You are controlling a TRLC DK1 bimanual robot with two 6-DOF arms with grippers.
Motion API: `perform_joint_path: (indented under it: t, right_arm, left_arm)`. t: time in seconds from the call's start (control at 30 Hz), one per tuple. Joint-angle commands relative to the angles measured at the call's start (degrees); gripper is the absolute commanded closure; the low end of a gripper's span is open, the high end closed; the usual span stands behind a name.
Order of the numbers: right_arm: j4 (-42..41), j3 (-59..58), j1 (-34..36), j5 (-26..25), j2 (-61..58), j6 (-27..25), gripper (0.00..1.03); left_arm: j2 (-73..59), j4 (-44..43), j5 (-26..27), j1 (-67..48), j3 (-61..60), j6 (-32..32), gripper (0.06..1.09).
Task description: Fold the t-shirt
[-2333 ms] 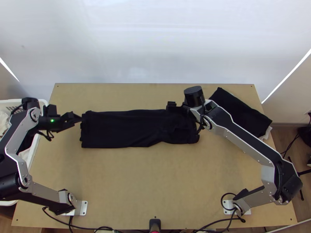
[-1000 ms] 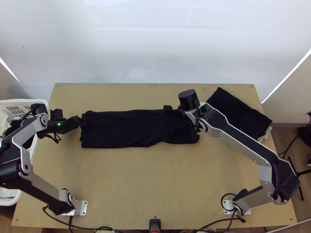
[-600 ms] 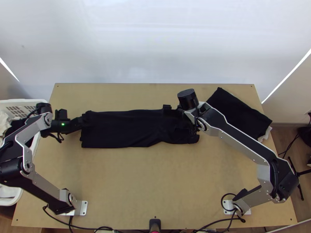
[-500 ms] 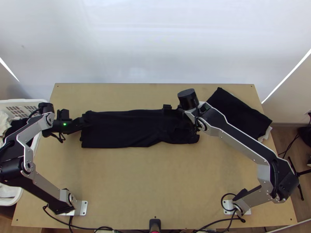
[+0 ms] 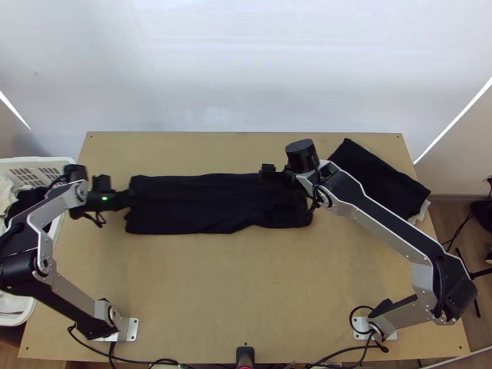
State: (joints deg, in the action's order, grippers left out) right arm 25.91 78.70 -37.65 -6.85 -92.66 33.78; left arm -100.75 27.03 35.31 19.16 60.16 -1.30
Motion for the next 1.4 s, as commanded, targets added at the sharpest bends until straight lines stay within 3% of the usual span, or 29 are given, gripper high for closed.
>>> perform_joint_path:
  t: [0.0, 0.13, 0.3, 0.43, 0.63, 0.8, 0.97, 1.37]
  right_arm:
    - [0.3, -0.3, 0.6, 0.0, 1.3, 0.0, 0.1]
    - [0.3, -0.6, 1.3, 0.0, 1.6, -0.1, 0.1]
    - [0.3, -0.8, 1.3, 0.0, 1.9, 0.0, 0.1]
    - [0.3, -1.2, 1.3, 0.0, 1.9, 0.1, 0.1]
    - [0.3, -1.1, 1.4, 0.0, 2.0, 0.4, 0.1]
    - [0.9, -1.4, 2.7, 0.0, 3.2, 0.9, 0.1]
    - [1.2, -2.4, 4.9, 0.0, 4.9, 0.9, 0.1]
    - [1.7, -6.9, 10.2, 0.0, 11.1, 0.8, 0.1]
  left_arm:
    - [0.4, 3.6, -0.8, 9.7, 2.8, -4.2, 1.05]
    - [-3.7, 8.0, -0.9, 17.2, 8.7, -8.5, 1.05]
    - [-4.8, 18.1, -3.4, 19.6, 17.4, -8.4, 1.05]
    - [5.6, 24.9, -3.7, 10.1, 17.9, -5.5, 1.05]
    - [11.9, 30.1, -4.6, -9.8, 23.2, 6.8, 1.05]
    - [10.2, 30.5, -6.7, -23.7, 29.4, 14.5, 1.05]
    - [5.6, 30.5, -8.5, -32.8, 34.3, 18.3, 1.05]
    - [-7.6, 28.4, -11.1, -42.0, 44.2, 22.9, 1.05]
